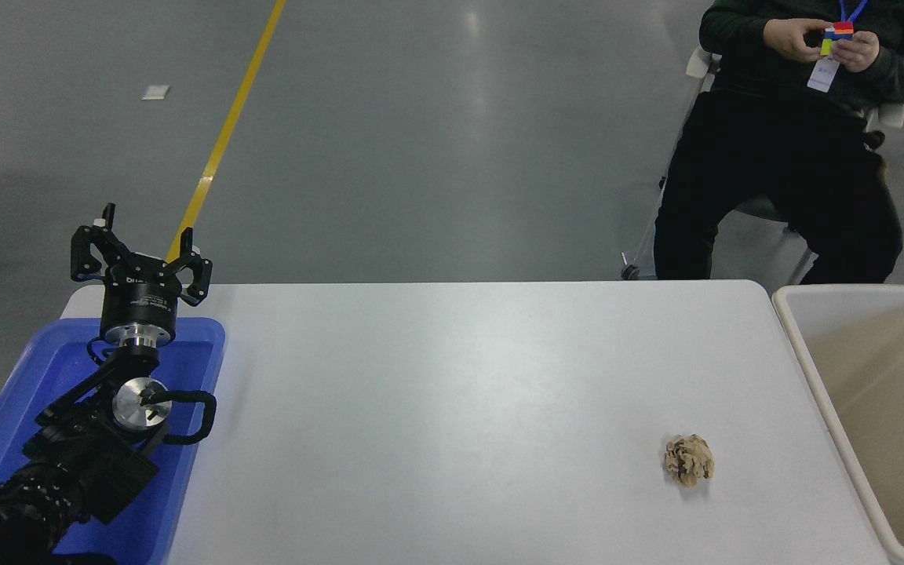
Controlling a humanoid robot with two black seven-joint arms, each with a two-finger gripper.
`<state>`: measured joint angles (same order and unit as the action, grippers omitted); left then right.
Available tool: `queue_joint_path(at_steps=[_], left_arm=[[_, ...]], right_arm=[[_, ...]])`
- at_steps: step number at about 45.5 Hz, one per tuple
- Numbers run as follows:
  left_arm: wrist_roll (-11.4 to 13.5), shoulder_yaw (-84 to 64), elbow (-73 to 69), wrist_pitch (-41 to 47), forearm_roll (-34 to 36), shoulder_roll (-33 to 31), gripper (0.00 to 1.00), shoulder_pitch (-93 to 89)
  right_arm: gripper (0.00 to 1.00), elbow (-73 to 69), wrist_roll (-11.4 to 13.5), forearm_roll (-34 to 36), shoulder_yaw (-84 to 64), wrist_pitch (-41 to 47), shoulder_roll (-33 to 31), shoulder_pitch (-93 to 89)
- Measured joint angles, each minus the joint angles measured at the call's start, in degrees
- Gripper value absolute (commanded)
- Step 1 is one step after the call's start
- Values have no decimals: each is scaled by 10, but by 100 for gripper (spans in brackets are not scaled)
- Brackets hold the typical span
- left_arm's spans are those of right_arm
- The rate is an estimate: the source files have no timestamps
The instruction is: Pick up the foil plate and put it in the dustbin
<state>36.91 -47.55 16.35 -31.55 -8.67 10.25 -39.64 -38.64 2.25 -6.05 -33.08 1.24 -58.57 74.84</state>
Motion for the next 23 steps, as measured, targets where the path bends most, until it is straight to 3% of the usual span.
queue_joint_path(at_steps=[10,23], left_arm=[[0,0,0,0,0,0,99,0],[0,0,0,0,0,0,99,0]], right_arm=[[0,220,3,71,187,-49,142,-213],[0,349,4,95,345,-80,271,-332]])
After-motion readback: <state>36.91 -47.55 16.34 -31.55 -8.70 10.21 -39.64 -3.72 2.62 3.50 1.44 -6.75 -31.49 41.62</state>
